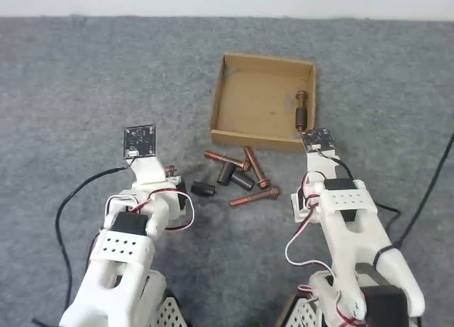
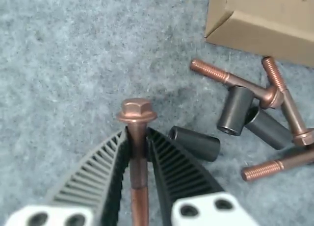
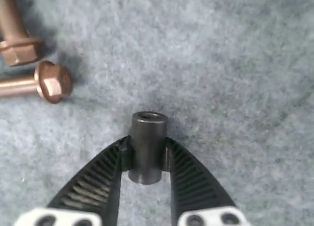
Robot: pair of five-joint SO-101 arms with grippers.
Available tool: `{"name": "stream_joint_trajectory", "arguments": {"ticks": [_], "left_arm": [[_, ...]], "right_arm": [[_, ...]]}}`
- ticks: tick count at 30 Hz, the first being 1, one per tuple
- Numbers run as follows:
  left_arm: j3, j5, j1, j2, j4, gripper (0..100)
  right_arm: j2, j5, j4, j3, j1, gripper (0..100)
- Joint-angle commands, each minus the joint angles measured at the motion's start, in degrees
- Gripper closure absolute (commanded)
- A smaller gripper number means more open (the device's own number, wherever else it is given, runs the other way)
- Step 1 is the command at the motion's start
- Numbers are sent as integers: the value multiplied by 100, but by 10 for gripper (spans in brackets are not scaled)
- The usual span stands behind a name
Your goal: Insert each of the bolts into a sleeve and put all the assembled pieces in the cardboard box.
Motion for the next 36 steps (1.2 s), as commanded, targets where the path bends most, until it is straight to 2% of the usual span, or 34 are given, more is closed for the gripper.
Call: {"name": "stream_joint_trajectory", "arguments": {"ticks": [1, 6, 11, 20, 25, 32, 36], "left_arm": [[-22, 26, 18, 0, -316, 987], [145, 26, 88, 0, -668, 987], [189, 26, 132, -9, -686, 987], [198, 26, 105, -35, -686, 987], [198, 26, 97, -44, -695, 987], [207, 26, 88, -44, -695, 987], [207, 26, 88, -44, -695, 987]], "right_arm": [[-154, 114, 57, -325, 48, 992], [-778, 114, 57, -325, 84, 992], [-1437, 123, -13, -334, -321, 992], [-1833, 123, -1130, -334, -998, 989], [-1833, 114, -2941, 413, -1305, 989], [-1824, 88, -6440, 1565, -1657, 991], [-1824, 79, -7582, 1776, -1877, 991]]}}
